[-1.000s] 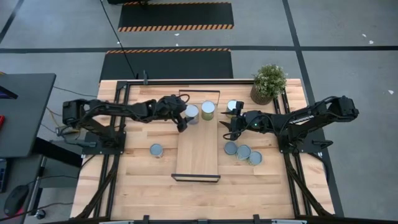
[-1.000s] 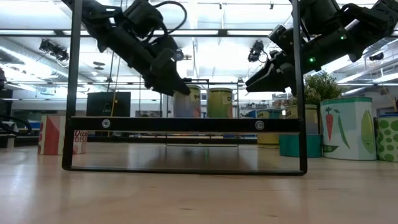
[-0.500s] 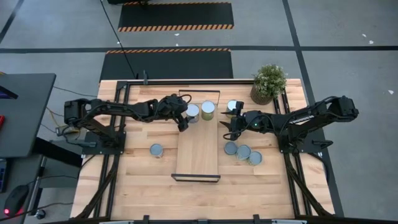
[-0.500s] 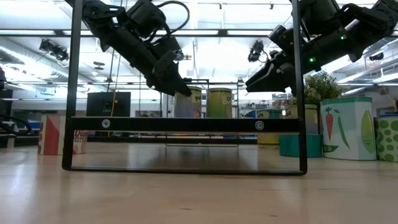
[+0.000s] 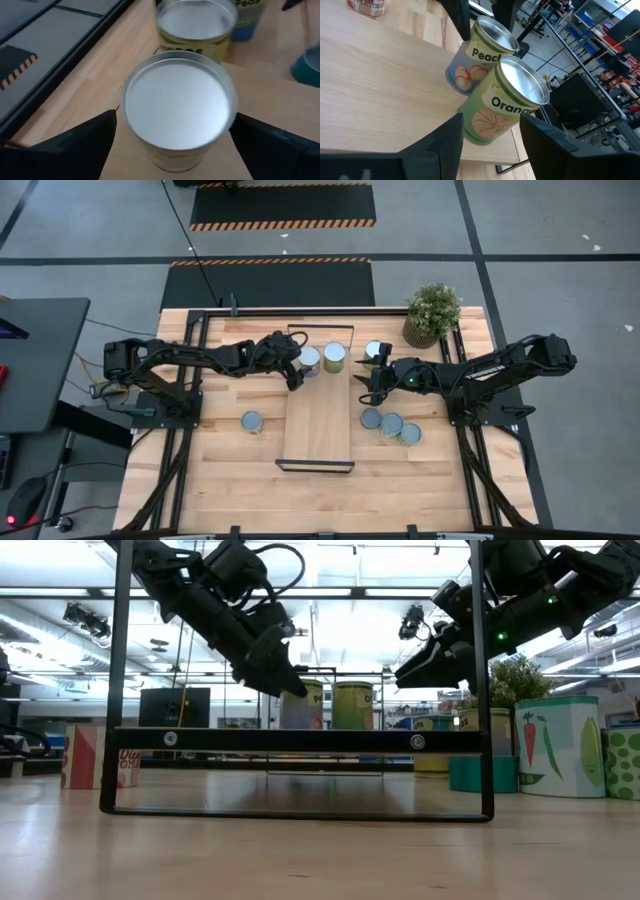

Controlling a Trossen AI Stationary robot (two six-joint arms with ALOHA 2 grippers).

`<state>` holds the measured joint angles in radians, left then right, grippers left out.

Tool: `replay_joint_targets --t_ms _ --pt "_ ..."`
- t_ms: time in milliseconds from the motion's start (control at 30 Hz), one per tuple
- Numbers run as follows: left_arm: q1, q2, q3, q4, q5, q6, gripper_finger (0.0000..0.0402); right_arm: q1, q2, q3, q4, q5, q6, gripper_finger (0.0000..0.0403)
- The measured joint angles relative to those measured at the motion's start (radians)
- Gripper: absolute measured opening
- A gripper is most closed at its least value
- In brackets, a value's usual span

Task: Pick and place cans onto a shelf
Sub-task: Put the canned peaches on the shelf

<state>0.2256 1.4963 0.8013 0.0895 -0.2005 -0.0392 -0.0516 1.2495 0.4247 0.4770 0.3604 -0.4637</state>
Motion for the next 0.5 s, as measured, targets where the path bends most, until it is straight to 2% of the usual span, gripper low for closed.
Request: replay_joint_targets --t_ms 133,300,500 --pt "-0.024 0.000 0.000 0.001 -0.003 0.058 0.0396 0.000 0.000 0.000 -0.001 0.000 0.000 0.0201" --pt "-0.049 0.000 0.000 0.001 -0.118 0.144 0.0397 0.000 0.000 0.000 -0.001 0.000 0.000 0.0201" --pt "-0.060 0.000 0.000 -0.003 -0.165 0.167 0.0398 0.000 0.000 0.000 -0.001 -0.001 0.000 0.0201"
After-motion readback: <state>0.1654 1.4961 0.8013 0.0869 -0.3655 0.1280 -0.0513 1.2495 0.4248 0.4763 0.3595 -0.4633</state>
